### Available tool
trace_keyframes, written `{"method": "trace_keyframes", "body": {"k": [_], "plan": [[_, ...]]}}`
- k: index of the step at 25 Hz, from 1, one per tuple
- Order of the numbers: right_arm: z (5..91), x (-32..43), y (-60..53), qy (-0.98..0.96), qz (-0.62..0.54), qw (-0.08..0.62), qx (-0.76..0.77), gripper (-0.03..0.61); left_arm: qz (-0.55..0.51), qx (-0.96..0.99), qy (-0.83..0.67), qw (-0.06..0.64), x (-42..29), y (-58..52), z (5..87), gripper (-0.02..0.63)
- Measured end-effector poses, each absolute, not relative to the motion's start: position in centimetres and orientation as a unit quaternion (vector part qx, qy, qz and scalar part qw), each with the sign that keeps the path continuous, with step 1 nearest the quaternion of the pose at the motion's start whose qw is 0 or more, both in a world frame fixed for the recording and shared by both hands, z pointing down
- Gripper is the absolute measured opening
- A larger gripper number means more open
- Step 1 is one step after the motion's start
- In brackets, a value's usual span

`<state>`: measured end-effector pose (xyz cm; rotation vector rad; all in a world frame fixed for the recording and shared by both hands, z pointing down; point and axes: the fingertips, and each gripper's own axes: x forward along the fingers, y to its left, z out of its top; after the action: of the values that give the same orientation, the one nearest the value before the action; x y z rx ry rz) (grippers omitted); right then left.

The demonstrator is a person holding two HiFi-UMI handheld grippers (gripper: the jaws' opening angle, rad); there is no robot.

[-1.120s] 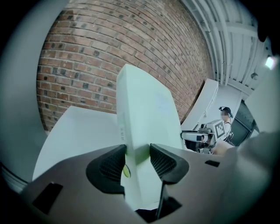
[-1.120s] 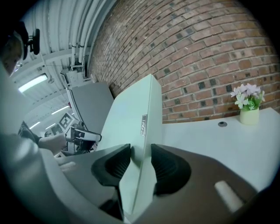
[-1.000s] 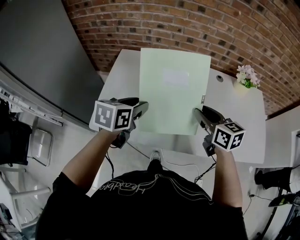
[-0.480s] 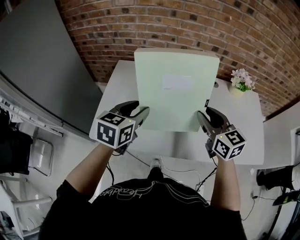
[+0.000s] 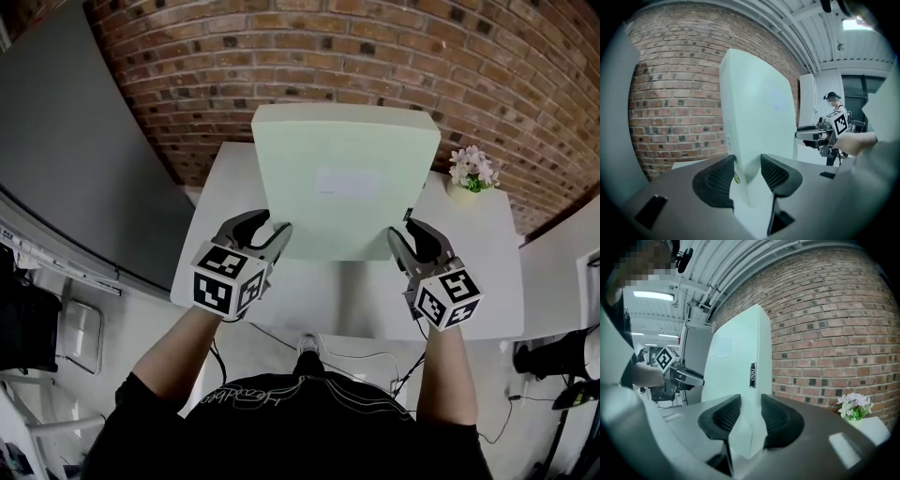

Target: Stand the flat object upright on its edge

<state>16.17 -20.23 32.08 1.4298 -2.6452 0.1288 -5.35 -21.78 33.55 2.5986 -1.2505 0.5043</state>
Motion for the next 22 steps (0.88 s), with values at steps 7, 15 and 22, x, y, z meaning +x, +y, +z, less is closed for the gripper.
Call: {"method": "trace_keyframes", "body": {"k": [7, 15, 22], "plan": [[32.3, 16.9, -23.6, -0.877, 0.034, 0.064, 0.475, 0.143, 0.172, 0.881, -0.435, 0.068, -4.6, -25.2, 33.2, 0.181], [33.0, 17.8, -27.9, -0.876, 0.033, 0.074, 0.475, 0.139, 0.181, 0.878, -0.44, 0.039, -3.7, -29.4, 33.4, 0.181], [35.2, 18.0, -31.4, -0.874, 0.044, 0.089, 0.475, 0.137, 0.197, 0.873, -0.445, 0.039, -3.5, -32.6, 35.7, 0.179]]}}
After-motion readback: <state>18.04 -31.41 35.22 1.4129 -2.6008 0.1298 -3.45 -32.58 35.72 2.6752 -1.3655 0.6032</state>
